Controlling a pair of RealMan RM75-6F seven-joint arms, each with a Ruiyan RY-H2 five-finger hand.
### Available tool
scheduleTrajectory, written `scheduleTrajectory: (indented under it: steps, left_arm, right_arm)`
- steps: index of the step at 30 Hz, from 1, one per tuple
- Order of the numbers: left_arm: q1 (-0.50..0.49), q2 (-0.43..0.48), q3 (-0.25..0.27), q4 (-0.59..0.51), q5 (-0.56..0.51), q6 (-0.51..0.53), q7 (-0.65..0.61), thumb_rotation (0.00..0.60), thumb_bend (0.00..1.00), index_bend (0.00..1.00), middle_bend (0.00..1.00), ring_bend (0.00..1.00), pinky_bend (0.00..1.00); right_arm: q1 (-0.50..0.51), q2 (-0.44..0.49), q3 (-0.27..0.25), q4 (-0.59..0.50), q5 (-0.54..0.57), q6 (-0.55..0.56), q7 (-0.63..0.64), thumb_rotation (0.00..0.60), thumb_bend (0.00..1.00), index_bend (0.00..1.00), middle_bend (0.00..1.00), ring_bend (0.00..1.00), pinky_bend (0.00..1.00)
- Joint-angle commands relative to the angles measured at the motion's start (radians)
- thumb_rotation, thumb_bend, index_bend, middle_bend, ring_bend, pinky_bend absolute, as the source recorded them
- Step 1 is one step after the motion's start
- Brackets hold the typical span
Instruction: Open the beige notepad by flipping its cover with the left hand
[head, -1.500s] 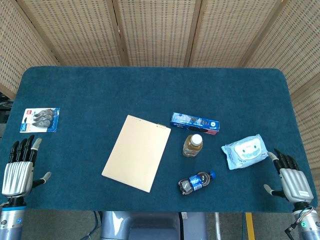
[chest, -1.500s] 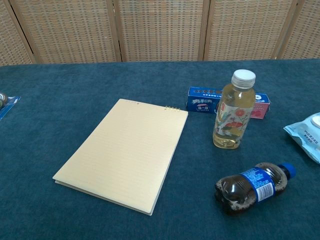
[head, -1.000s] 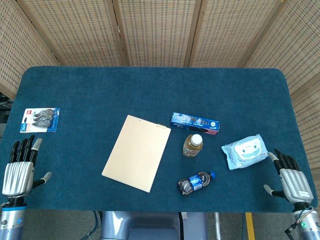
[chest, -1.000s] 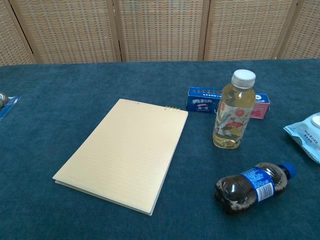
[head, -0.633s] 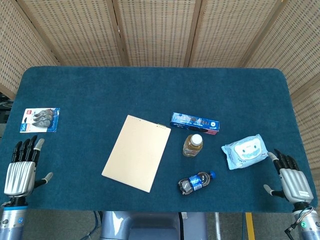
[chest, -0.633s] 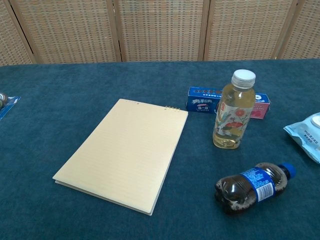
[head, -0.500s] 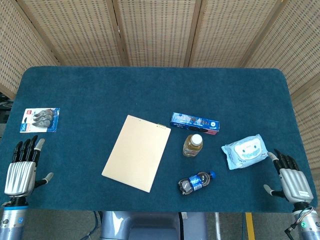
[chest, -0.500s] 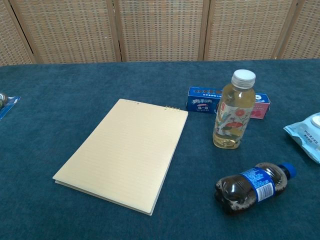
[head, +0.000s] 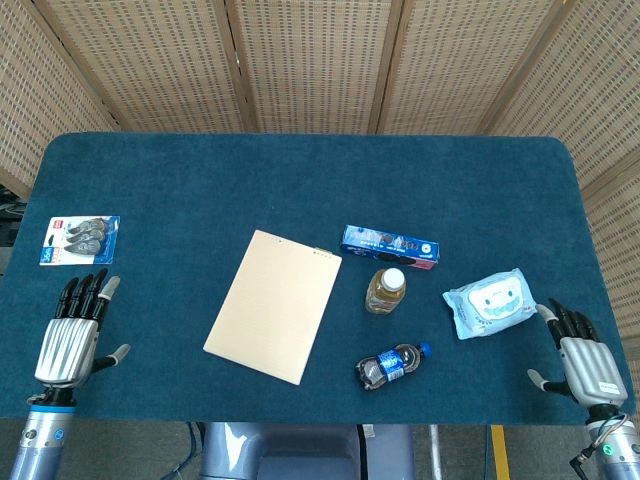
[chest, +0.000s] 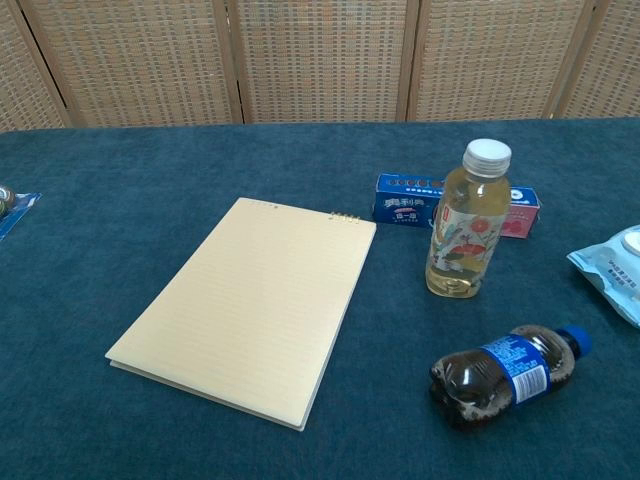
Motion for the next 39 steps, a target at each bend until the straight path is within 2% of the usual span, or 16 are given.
scheduleTrajectory:
  steps: [1, 13, 27, 39]
  left_arm:
    - [-0.022, 0.001, 0.004, 0.006, 0.025, -0.021, -0.003, 0.600, 0.08, 0.02, 0.00, 0.00, 0.00]
    - [-0.115, -0.049, 0.035, 0.072, 0.157, -0.094, -0.055, 0.600, 0.03, 0.02, 0.00, 0.00, 0.00]
    - [-0.177, -0.121, 0.062, 0.105, 0.184, -0.178, -0.041, 0.600, 0.03, 0.02, 0.00, 0.00, 0.00]
    - [-0.216, -0.182, 0.071, 0.116, 0.154, -0.264, 0.026, 0.600, 0.04, 0.02, 0.00, 0.00, 0.00]
  right_arm:
    - [0.000, 0.000, 0.000, 0.000, 0.000, 0.000, -0.001, 0.600, 0.26, 0.00, 0.00, 0.00, 0.00]
    - [0.000, 0.000, 0.002, 0.002, 0.001, 0.001, -0.001, 0.600, 0.26, 0.00, 0.00, 0.00, 0.00]
    - [0.001, 0.000, 0.003, -0.002, 0.005, -0.001, 0.002, 0.600, 0.26, 0.00, 0.00, 0.00, 0.00]
    - [0.002, 0.000, 0.004, 0.000, 0.004, -0.002, 0.010, 0.600, 0.26, 0.00, 0.00, 0.00, 0.00]
